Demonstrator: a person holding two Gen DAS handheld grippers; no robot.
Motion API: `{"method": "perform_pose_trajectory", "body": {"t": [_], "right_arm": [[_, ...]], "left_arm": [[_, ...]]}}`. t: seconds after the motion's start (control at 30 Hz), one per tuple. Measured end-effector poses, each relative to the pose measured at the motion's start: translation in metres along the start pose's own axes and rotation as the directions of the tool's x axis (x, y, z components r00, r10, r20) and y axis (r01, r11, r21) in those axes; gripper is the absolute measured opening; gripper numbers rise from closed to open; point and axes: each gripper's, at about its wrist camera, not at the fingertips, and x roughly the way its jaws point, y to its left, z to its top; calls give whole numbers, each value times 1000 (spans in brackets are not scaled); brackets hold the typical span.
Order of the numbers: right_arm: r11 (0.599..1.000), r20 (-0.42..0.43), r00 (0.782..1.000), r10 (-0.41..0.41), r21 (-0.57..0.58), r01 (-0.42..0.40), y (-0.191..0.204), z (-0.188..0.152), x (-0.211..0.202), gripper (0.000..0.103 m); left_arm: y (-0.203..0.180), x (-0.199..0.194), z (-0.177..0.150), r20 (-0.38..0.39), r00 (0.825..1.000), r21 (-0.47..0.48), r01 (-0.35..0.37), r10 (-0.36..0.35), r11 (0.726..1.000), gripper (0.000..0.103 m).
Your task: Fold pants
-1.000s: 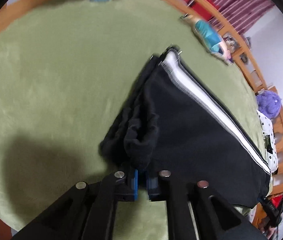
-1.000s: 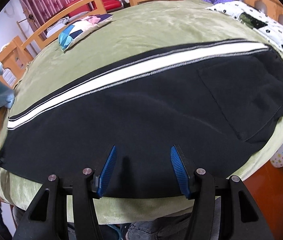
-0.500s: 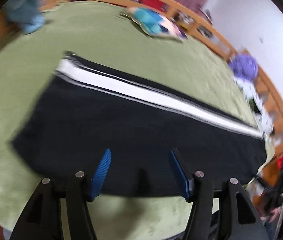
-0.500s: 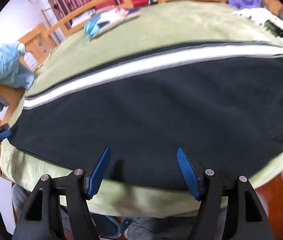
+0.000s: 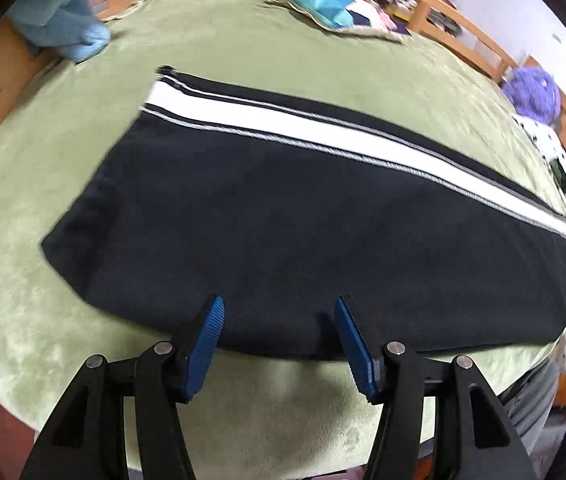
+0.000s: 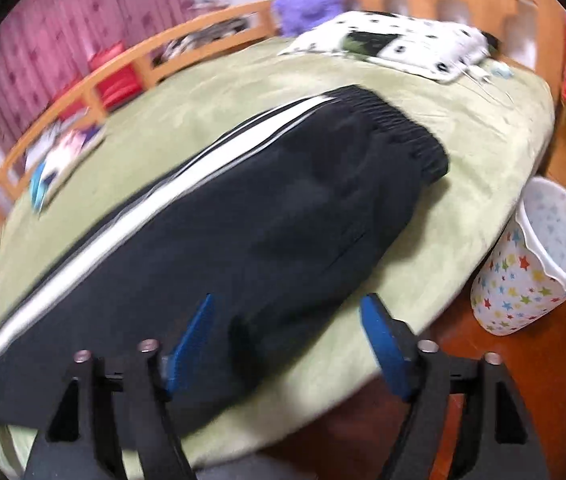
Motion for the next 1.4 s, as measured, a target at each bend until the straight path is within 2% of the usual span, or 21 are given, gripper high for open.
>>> {"method": "perform_pose_trajectory", "body": {"t": [0.13,0.27,0.3,0.33,0.37,0.4,0.43,0.47,0.5,0.57,0.6,0.67,0.7,0.77,0.87,0.97,1.03,1.2,1.27,1.33,1.4], "right_arm": [[985,-6,1000,13,175,-12,-41,32,44,80],[937,-14,997,73,344,-63,-68,52,81,78],[932,3,997,78,356,-74,-70,58,85,42],[943,21,997,72,323,-75,-68,70,85,22],[956,66,994,86,275,-101,-67,84,76,19],[956,130,983,131,245,-159,-68,92,65,19],[952,155,974,165,234,-198,-71,100,60,19],[956,127,980,151,234,-178,-69,104,63,21],[962,92,988,124,232,-143,-67,106,69,29],[978,-39,998,42,207,-33,-63,100,93,48],[978,-111,993,26,207,-2,-66,93,105,52],[971,-87,994,63,235,-41,-77,82,99,53],[970,-81,996,49,242,-28,-82,80,92,61],[969,-79,997,-13,245,32,-87,74,76,66],[972,-79,996,-42,228,59,-83,61,52,66],[979,-77,994,-80,182,93,-63,49,36,66],[983,-73,994,-85,155,96,-42,40,26,66],[997,-81,995,-53,58,57,22,12,0,66],[999,-81,996,-37,-7,37,50,6,-6,66],[996,-55,998,-36,-78,31,84,-4,-17,66],[991,-40,999,-27,-133,21,111,-13,-23,66]], "left_arm": [[-1,-3,2,32,999,-16,-39,40,999,55],[2,6,7,24,998,-60,-58,59,997,56],[1,10,10,18,997,-65,-68,69,996,56],[1,12,10,9,997,-68,-80,81,994,56],[3,12,11,3,996,-71,-93,93,993,56],[6,11,12,6,995,-74,-99,100,992,56],[9,9,10,19,994,-82,-104,106,991,56],[12,8,8,28,994,-92,-107,110,990,56],[17,7,6,37,993,-113,-107,112,988,56],[29,5,2,46,994,-154,-93,101,984,56],[37,2,-1,58,994,-179,-79,91,981,56],[48,-4,-4,82,992,-204,-75,93,976,56],[53,-6,-5,87,991,-211,-82,102,974,56],[69,-10,-8,105,989,-240,-81,109,967,60],[96,-3,-11,95,993,-297,-39,71,954,60],[111,13,-5,99,995,-322,2,31,947,60],[116,32,5,78,997,-330,5,22,944,60],[132,49,22,142,989,-396,87,-33,914,60],[137,52,25,157,987,-423,106,-42,900,28],[139,53,27,154,983,-428,159,-101,890,20],[142,43,30,172,975,-440,204,-141,875,19]]}}
